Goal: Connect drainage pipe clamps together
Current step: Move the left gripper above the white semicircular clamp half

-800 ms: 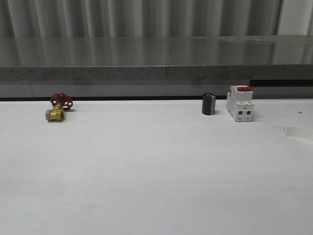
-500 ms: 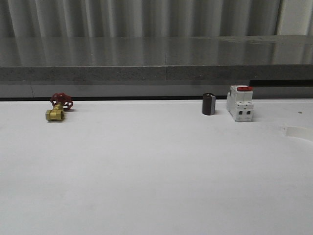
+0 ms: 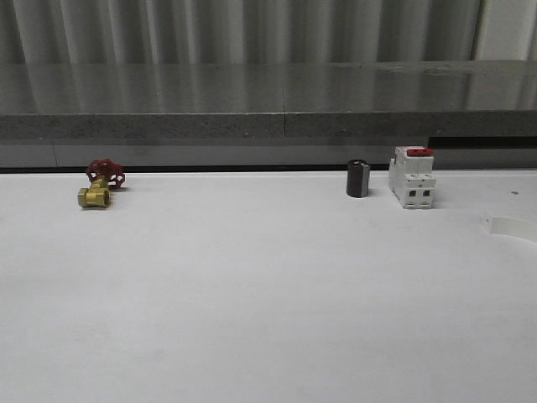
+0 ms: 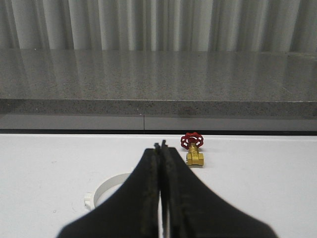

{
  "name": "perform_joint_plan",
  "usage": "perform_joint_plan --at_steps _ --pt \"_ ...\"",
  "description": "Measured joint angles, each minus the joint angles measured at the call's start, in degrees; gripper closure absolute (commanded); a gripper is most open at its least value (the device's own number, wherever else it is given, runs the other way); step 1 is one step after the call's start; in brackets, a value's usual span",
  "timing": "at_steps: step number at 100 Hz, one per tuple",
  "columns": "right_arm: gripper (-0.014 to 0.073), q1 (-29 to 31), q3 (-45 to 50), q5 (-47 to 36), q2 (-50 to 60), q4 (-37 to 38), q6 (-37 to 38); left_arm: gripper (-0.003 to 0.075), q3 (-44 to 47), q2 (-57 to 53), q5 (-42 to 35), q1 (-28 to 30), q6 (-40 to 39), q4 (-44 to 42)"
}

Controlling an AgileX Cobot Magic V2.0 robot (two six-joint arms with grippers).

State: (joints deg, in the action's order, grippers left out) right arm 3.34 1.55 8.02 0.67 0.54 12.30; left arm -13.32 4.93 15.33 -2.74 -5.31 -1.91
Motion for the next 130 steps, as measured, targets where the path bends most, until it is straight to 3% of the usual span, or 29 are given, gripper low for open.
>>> perform_joint_plan --at_steps 27,39,68,88,95,130 --pt "0.0711 0.0 0.0 0.0 0.0 0.0 0.0 0.0740 -21.4 19.1 23.8 0.0 0.0 0.4" --pt "0.0711 0.0 0.0 0.0 0.0 0.0 0.0 0.0740 -27.1 27.2 29.3 0.0 0.0 1.9" --pt "0.0711 0.0 0.0 0.0 0.0 0.0 0.0 0.0716 -29.3 38.5 31.3 0.0 0.0 4.1" --pt "0.0711 0.0 0.0 0.0 0.0 0.0 0.0 0.0421 -29.3 42.4 31.6 0.0 0.0 3.9" --pt "0.0711 0.0 0.0 0.0 0.0 0.0 0.0 0.0372 -29.3 43.5 31.6 0.1 -0.7 3.6" --pt "0.0711 0.0 0.0 0.0 0.0 0.0 0.0 0.0369 -29.3 46.1 31.6 0.3 -1.4 3.4"
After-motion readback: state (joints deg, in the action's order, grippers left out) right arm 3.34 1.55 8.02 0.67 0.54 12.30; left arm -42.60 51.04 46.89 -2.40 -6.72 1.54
